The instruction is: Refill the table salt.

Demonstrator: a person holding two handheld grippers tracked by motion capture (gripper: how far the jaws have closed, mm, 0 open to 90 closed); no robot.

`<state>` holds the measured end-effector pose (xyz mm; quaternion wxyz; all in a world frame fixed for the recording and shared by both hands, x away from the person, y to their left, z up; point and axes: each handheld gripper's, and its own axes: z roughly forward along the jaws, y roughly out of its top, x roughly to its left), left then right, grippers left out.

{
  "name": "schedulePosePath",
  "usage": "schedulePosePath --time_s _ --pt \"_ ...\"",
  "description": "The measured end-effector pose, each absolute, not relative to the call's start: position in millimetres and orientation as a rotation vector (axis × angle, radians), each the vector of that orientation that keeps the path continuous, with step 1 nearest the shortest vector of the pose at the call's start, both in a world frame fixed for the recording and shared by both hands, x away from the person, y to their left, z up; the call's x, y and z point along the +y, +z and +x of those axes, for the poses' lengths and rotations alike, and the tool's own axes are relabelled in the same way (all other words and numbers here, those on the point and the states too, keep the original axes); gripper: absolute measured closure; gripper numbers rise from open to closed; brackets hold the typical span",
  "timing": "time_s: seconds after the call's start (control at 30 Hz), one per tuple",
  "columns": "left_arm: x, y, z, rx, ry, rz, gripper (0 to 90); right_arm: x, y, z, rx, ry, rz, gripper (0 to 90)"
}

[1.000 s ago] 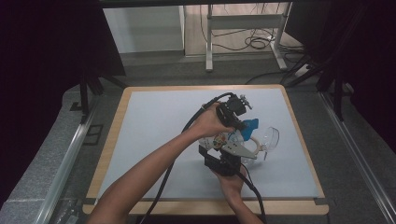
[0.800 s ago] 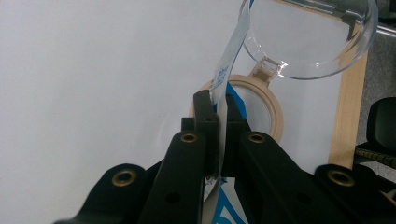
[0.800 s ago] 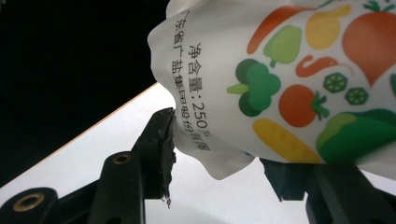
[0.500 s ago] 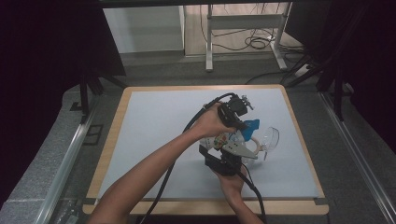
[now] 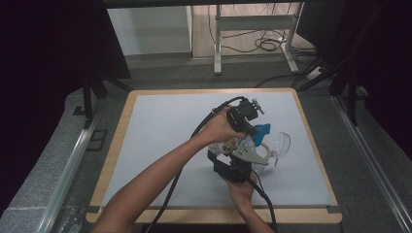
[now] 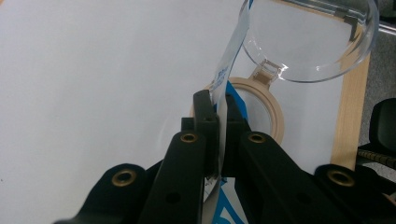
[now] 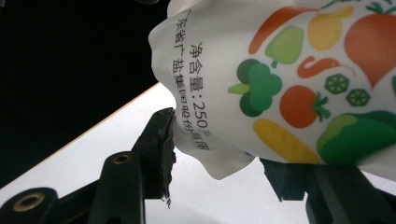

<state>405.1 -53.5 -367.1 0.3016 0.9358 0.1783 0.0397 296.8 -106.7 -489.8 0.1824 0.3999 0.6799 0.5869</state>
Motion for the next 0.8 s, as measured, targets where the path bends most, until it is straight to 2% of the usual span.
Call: schedulePosePath --time_s 0.8 --pt "-57.4 -366.2 406.6 0.466 0.109 2.489 90.0 -108.7 -489.1 298.3 1.904 1.662 1.138 49.1"
